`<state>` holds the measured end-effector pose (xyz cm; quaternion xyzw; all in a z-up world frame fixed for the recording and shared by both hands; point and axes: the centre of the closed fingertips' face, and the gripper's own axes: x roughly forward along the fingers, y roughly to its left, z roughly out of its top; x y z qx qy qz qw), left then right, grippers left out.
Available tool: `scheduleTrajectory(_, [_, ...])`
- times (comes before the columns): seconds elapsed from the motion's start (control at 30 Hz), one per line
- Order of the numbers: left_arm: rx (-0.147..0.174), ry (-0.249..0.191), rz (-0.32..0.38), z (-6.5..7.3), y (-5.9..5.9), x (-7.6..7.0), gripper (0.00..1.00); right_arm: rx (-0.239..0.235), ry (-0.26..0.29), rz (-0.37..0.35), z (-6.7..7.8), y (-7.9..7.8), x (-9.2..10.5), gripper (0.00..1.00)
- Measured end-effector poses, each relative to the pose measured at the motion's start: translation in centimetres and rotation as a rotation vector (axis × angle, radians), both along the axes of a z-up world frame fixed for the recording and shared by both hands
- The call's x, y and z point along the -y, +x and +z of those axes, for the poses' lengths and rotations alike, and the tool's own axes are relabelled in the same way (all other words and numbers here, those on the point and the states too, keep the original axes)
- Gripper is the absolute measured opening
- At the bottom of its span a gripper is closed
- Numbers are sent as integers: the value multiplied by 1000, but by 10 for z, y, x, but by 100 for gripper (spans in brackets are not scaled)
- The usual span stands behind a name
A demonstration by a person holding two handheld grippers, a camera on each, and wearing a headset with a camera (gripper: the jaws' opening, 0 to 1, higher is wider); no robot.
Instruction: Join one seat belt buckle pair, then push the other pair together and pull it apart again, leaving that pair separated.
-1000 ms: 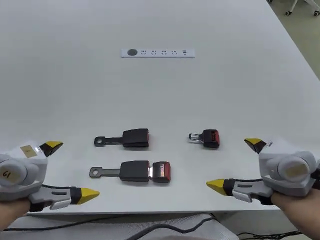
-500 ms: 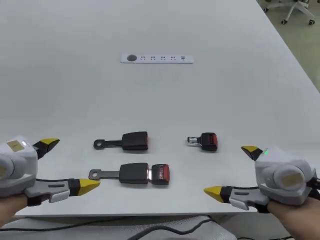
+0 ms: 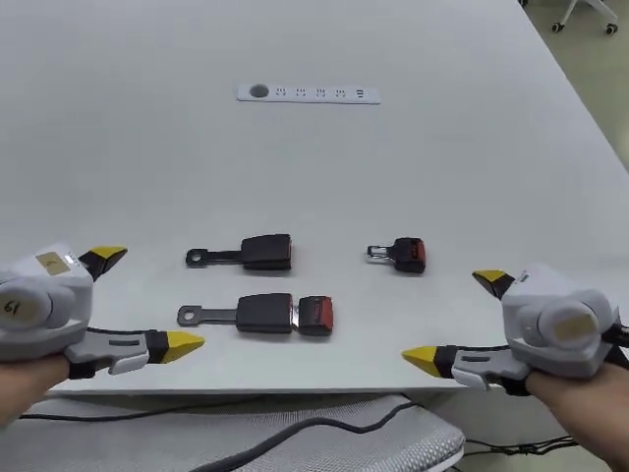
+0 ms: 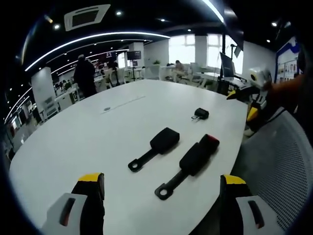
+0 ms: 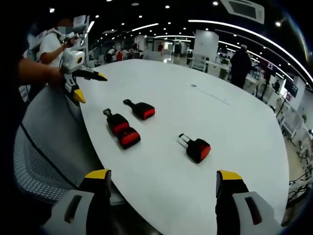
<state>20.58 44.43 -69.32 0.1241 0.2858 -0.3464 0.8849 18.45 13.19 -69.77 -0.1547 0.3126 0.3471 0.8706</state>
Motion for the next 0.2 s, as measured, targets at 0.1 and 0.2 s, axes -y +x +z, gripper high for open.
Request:
scheduleTrajectory(0.1, [-1,6,-3,-1,-1,-1,100,-2,-2,1,0,-1,-1,89])
scheduleTrajectory(0.2, [-11,22,-13,-5,-3,-1,100,-4,-6,4,2,-3,-3,89])
